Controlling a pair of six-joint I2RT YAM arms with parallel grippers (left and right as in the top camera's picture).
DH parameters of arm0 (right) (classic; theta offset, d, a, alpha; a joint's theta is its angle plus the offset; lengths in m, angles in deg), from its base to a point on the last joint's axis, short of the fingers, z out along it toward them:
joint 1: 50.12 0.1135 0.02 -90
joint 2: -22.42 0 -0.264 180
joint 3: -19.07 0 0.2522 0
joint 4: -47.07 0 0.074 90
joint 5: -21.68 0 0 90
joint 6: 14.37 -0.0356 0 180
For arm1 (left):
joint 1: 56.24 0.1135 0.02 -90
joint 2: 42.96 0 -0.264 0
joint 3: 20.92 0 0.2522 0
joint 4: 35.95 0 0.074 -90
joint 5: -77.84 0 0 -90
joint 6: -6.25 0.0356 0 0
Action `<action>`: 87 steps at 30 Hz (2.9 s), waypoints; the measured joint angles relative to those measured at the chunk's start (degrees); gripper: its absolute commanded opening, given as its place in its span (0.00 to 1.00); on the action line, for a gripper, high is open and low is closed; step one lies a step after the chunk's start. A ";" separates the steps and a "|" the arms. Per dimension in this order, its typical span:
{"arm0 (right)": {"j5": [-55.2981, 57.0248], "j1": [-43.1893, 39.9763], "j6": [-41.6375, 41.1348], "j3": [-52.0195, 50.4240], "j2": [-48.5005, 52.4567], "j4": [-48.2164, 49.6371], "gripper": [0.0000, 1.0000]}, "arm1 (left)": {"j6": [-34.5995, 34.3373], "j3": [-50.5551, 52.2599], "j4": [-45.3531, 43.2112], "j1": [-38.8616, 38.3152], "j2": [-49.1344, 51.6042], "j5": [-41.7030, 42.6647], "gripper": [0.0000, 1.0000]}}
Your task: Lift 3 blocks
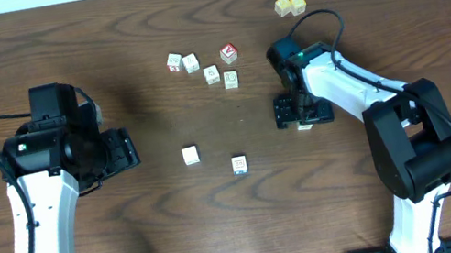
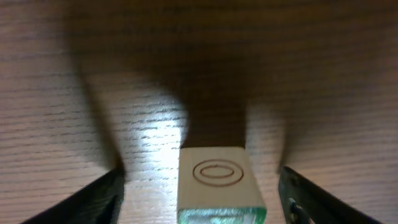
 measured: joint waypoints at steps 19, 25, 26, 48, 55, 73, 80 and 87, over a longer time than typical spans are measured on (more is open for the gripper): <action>-12.92 -6.56 9.81 0.00 0.07 0.42 0.40 | 0.00 0.00 -0.02 0.00 0.00 0.00 0.75; -13.68 -6.56 9.90 0.00 0.07 -0.31 0.31 | 0.00 0.00 0.00 0.00 0.00 0.00 0.75; -13.77 -6.54 10.12 0.00 0.07 -0.31 0.31 | 0.00 0.00 0.00 0.00 0.00 0.00 0.75; -8.70 -6.51 10.21 0.98 0.07 0.48 0.30 | 0.00 0.00 0.00 0.00 0.00 0.00 0.75; -7.02 -4.96 10.21 4.61 0.09 -3.56 0.31 | 0.00 0.00 0.00 0.00 0.00 -0.02 0.75; -3.61 -3.50 5.62 3.78 0.31 -1.42 0.32 | 0.00 0.00 0.00 0.00 0.00 -0.02 0.75; -3.63 -3.50 4.90 2.95 0.33 -0.48 0.45 | 0.00 0.00 0.00 0.00 0.00 0.00 0.75; -3.63 -3.52 5.16 3.02 0.33 -1.95 0.59 | 0.00 0.00 0.00 0.00 0.00 0.00 0.75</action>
